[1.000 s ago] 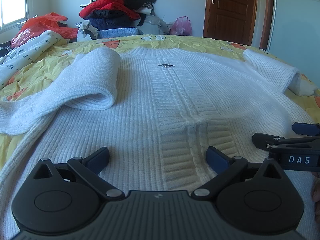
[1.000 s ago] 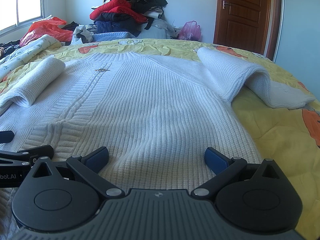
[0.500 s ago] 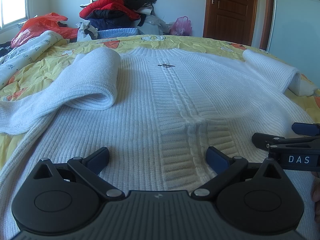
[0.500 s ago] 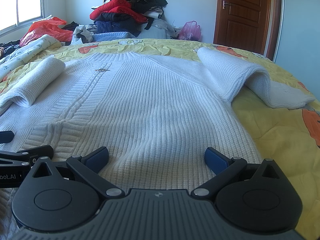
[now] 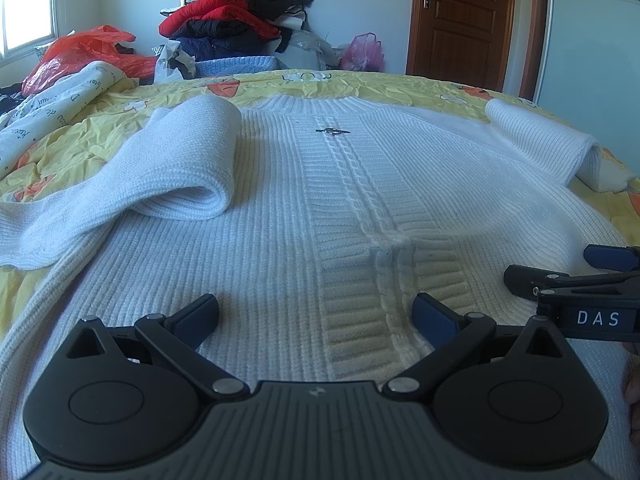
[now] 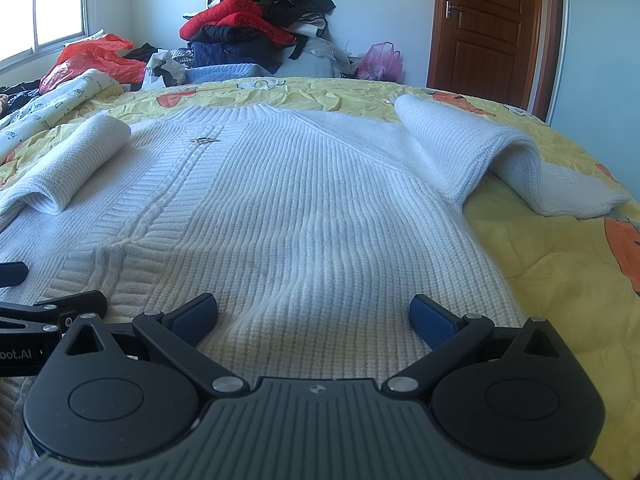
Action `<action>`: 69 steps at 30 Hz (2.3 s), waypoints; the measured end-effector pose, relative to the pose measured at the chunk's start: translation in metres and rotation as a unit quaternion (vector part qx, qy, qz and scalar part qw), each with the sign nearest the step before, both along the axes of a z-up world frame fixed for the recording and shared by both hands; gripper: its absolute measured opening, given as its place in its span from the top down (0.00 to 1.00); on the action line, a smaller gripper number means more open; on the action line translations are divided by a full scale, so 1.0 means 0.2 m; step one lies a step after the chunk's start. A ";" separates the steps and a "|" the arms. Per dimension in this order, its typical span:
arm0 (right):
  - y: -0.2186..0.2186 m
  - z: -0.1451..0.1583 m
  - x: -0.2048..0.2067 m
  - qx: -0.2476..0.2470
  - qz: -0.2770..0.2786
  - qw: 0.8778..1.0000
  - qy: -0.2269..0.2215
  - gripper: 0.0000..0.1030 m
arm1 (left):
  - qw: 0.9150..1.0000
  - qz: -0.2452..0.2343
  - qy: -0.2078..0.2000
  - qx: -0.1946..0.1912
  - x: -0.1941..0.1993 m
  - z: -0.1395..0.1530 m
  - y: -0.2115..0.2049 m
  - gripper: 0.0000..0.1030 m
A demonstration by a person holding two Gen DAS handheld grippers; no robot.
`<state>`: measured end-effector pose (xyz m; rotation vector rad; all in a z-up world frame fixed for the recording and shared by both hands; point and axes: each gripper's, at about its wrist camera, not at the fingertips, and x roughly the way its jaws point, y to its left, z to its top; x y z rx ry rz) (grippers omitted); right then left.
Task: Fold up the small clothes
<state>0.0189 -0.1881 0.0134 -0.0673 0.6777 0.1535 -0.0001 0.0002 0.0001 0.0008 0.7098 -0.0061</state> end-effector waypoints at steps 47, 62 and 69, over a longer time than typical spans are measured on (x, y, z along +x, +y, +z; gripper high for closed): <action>0.01 0.00 0.01 0.000 0.005 1.000 0.005 0.00 | 1.000 0.000 -0.001 -0.001 0.00 0.00 0.00 0.00; -1.04 0.18 0.28 0.241 -0.196 0.948 -0.072 0.26 | 1.000 0.005 -0.008 0.006 -0.08 0.05 0.00 0.00; -1.59 -0.03 0.56 0.374 -0.303 0.875 -0.037 0.37 | 0.999 0.002 -0.010 0.032 -0.03 0.01 -0.06 0.00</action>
